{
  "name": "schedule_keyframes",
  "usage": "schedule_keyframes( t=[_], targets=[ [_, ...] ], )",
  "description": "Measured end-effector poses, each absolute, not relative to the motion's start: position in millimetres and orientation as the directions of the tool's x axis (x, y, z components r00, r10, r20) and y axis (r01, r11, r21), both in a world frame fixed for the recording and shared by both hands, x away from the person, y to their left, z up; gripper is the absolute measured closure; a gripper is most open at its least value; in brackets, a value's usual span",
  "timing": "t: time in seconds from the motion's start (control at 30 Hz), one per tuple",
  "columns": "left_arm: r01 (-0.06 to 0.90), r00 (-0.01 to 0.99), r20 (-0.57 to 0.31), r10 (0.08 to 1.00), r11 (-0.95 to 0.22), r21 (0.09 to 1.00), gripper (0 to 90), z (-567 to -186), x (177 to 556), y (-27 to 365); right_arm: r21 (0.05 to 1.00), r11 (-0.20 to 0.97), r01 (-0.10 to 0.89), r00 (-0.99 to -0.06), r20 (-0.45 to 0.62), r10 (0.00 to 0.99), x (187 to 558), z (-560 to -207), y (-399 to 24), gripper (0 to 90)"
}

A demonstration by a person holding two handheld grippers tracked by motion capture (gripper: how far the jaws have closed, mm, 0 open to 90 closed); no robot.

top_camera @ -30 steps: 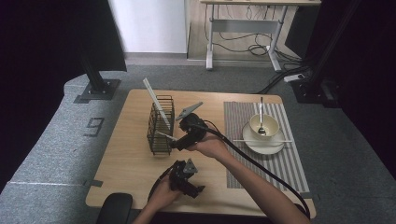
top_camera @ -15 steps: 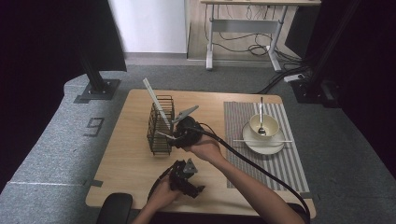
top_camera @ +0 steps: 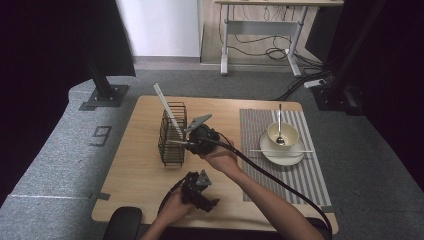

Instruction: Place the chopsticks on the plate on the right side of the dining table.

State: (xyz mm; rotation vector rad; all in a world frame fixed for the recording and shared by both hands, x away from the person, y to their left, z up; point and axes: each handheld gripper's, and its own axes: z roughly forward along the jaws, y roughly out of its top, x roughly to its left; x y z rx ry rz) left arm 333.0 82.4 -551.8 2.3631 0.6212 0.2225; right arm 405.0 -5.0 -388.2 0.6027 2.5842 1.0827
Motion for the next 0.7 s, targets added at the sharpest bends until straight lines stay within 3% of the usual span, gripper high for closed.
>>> schedule_keyframes(
  t=[0.33,0.7],
  targets=[
    [0.376,0.870,-0.007,0.492,-0.657,0.654,0.0,-552,333,82,0.732,0.630,0.259,-0.844,-0.145,0.517,411,-381,-12,81.2],
    [0.376,0.870,-0.006,0.493,-0.657,0.653,0.0,-552,333,82,0.741,0.613,0.275,-0.849,-0.112,0.516,412,-369,-23,81.4]
  ],
)
